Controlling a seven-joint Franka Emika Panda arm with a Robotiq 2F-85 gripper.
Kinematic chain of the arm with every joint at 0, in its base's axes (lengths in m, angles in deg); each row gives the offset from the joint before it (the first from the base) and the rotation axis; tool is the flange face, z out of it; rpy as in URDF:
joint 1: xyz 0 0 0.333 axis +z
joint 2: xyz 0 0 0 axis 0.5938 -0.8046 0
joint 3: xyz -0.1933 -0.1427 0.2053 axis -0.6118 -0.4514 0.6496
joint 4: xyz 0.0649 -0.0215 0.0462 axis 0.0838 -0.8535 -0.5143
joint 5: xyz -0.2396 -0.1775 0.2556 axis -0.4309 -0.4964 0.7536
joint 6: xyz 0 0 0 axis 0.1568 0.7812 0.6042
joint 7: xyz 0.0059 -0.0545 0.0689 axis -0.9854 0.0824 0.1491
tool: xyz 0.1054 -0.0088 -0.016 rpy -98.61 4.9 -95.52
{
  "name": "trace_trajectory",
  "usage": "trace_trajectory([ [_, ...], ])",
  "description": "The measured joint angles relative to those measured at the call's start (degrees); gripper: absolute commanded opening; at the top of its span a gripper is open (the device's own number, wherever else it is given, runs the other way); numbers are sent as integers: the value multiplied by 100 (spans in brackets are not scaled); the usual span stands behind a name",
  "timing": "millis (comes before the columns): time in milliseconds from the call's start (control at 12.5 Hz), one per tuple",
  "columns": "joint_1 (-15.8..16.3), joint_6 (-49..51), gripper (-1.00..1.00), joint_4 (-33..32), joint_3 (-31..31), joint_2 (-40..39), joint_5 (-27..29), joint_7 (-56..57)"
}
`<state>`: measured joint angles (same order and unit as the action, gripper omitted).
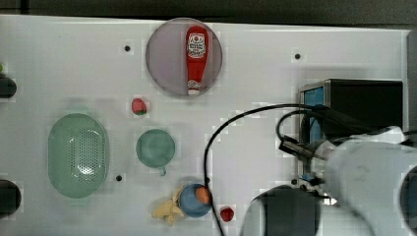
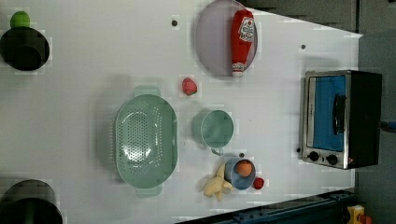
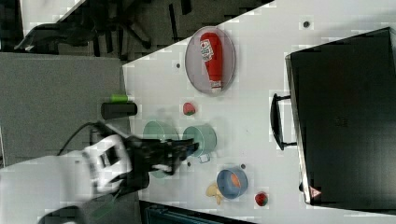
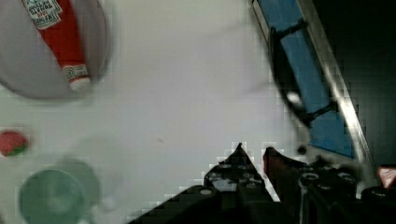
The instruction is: Flap open oven.
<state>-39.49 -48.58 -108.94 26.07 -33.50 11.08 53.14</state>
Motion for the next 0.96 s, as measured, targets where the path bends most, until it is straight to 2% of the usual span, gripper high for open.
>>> trace_trajectory([
  [240, -74, -723, -65, 0, -565, -718, 31, 1371],
  [480, -216, -1302, -65, -101, -880, -1507, 8, 1942],
  [720, -263, -1845, -65, -257, -894, -2079, -10, 2149],
  [960, -209, -2449, -65, -571, -781, -2274, 1, 2244],
])
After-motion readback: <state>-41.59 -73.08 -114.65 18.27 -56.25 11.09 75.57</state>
